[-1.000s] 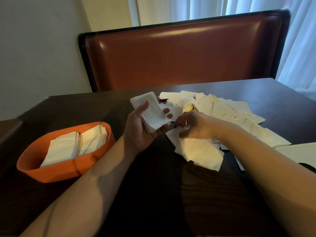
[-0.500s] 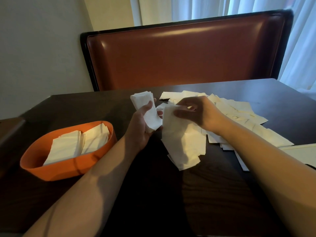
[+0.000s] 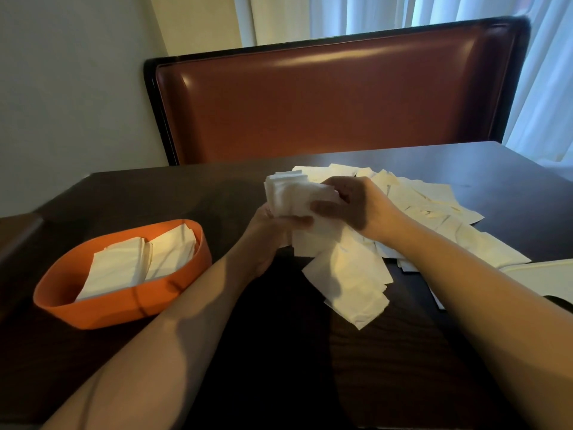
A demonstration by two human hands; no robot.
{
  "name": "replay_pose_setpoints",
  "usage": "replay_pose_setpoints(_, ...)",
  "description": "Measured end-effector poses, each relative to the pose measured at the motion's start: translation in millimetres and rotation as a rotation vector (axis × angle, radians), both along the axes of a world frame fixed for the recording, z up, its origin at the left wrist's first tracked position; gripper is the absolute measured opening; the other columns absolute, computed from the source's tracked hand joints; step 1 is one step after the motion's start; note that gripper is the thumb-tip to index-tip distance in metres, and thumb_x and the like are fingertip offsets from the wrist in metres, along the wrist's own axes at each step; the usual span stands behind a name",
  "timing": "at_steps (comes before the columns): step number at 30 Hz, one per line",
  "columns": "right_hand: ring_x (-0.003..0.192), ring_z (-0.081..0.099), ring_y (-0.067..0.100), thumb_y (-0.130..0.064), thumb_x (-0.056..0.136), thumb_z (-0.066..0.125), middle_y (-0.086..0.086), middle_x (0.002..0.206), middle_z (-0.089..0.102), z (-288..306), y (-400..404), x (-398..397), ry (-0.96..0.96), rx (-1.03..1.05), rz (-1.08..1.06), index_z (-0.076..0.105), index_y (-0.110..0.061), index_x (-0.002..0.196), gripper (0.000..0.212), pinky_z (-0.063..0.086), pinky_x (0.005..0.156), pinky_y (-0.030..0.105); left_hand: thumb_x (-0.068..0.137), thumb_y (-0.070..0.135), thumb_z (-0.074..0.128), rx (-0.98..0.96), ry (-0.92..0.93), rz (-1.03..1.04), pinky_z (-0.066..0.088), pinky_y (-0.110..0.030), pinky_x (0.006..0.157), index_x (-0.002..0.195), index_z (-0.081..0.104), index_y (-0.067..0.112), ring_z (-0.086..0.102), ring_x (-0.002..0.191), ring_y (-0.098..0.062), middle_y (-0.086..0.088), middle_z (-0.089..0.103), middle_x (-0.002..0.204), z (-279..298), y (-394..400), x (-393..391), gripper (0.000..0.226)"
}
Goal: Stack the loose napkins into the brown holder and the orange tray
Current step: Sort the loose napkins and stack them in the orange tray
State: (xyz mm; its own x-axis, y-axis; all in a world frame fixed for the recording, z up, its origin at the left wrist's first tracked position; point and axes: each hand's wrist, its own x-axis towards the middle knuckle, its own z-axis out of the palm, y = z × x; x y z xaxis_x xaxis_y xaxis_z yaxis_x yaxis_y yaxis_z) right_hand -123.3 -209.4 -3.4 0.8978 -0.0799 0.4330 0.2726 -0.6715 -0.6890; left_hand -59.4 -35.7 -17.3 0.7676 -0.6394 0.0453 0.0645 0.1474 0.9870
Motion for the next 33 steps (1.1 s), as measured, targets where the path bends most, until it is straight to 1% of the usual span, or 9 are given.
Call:
replay_pose_setpoints(4, 0.062, 0.059, -0.002, -0.020, 0.087, 0.075, -0.003, 0.082, 0.067, 6.7, 1.1, -3.2, 0.095, 0.206, 0.031, 0.066, -0.010, 0.104, 0.021, 0.046, 0.060, 0.009, 0.087, -0.005, 0.059, -0.035, -0.002, 0.041, 0.059, -0.046, 0.080, 0.103, 0.066, 0.020, 0.072, 0.084, -0.016, 0.001, 0.075, 0.089, 4.3, 1.6, 3.4, 0.030)
replay_pose_setpoints(9, 0.055, 0.062, 0.001, -0.017, 0.085, 0.076, 0.003, 0.080, 0.068, 8.5, -2.3, -2.2, 0.162, 0.327, -0.008, 0.057, -0.012, 0.124, 0.043, 0.048, 0.052, 0.014, 0.091, -0.003, 0.056, -0.106, 0.118, 0.106, 0.057, -0.037, 0.077, 0.103, 0.061, 0.018, 0.068, 0.092, -0.020, -0.002, 0.073, 0.093, 8.3, 0.1, 3.6, 0.025)
replay_pose_setpoints(13, 0.068, 0.065, 0.004, -0.019, 0.086, 0.074, -0.002, 0.089, 0.068, 10.2, -3.8, -2.1, 0.193, 0.291, -0.068, 0.064, -0.014, 0.119, 0.035, 0.053, 0.060, 0.014, 0.092, -0.002, 0.056, -0.131, 0.135, 0.163, 0.055, -0.040, 0.089, 0.101, 0.059, 0.019, 0.067, 0.093, -0.020, -0.002, 0.072, 0.094, 9.5, 0.9, 3.2, 0.024)
replay_pose_setpoints(16, 0.085, 0.067, 0.015, -0.026, 0.088, 0.073, -0.002, 0.099, 0.073, 7.5, -9.3, -1.7, 0.204, 0.245, -0.111, 0.075, -0.015, 0.110, 0.024, 0.058, 0.078, 0.029, 0.091, -0.002, 0.057, -0.156, 0.165, 0.247, 0.054, -0.044, 0.093, 0.102, 0.058, 0.022, 0.065, 0.101, -0.023, -0.006, 0.068, 0.105, 7.7, 1.2, 7.6, 0.025)
replay_pose_setpoints(19, 0.090, 0.067, 0.022, -0.021, 0.090, 0.070, 0.003, 0.096, 0.075, 6.0, -10.2, -2.2, 0.222, 0.512, -0.084, 0.075, -0.013, 0.103, 0.016, 0.059, 0.080, 0.040, 0.091, -0.001, 0.058, -0.181, 0.191, 0.300, 0.057, -0.039, 0.085, 0.104, 0.059, 0.022, 0.066, 0.102, -0.025, -0.005, 0.069, 0.106, 6.6, 1.6, 10.2, 0.027)
replay_pose_setpoints(24, 0.083, 0.070, 0.012, -0.011, 0.094, 0.061, 0.001, 0.091, 0.073, 7.3, 4.3, -2.6, 0.169, 0.959, 0.086, 0.066, -0.003, 0.114, 0.022, 0.059, 0.073, 0.029, 0.092, 0.001, 0.057, -0.133, 0.199, 0.223, 0.056, -0.042, 0.089, 0.107, 0.058, 0.019, 0.064, 0.108, -0.029, -0.009, 0.067, 0.110, 8.7, 0.3, 5.2, 0.024)
replay_pose_setpoints(28, 0.100, 0.066, 0.022, -0.019, 0.090, 0.070, 0.005, 0.109, 0.071, 3.0, 19.4, 3.5, 0.143, 0.924, -0.064, 0.065, -0.002, 0.118, 0.033, 0.055, 0.078, 0.033, 0.094, 0.001, 0.055, -0.118, 0.162, 0.166, 0.056, -0.040, 0.086, 0.098, 0.060, 0.019, 0.067, 0.092, -0.021, -0.003, 0.072, 0.091, 12.5, -0.4, -0.8, 0.019)
replay_pose_setpoints(31, 0.100, 0.065, 0.022, -0.022, 0.090, 0.069, 0.006, 0.113, 0.068, -0.9, 23.7, 5.6, 0.169, 0.967, -0.102, 0.063, -0.004, 0.120, 0.036, 0.056, 0.078, 0.035, 0.094, 0.000, 0.053, -0.118, 0.128, 0.089, 0.056, -0.037, 0.080, 0.094, 0.060, 0.019, 0.071, 0.073, -0.011, 0.006, 0.073, 0.070, 15.0, 1.6, -5.6, 0.020)
replay_pose_setpoints(33, 0.097, 0.067, 0.024, -0.019, 0.091, 0.068, 0.009, 0.111, 0.070, -2.5, 26.9, 4.7, 0.140, 1.016, -0.093, 0.063, -0.003, 0.118, 0.031, 0.060, 0.073, 0.034, 0.094, 0.000, 0.051, -0.109, 0.156, 0.053, 0.055, -0.037, 0.082, 0.092, 0.060, 0.016, 0.071, 0.069, -0.011, 0.002, 0.073, 0.072, 16.3, 1.7, -8.7, 0.019)
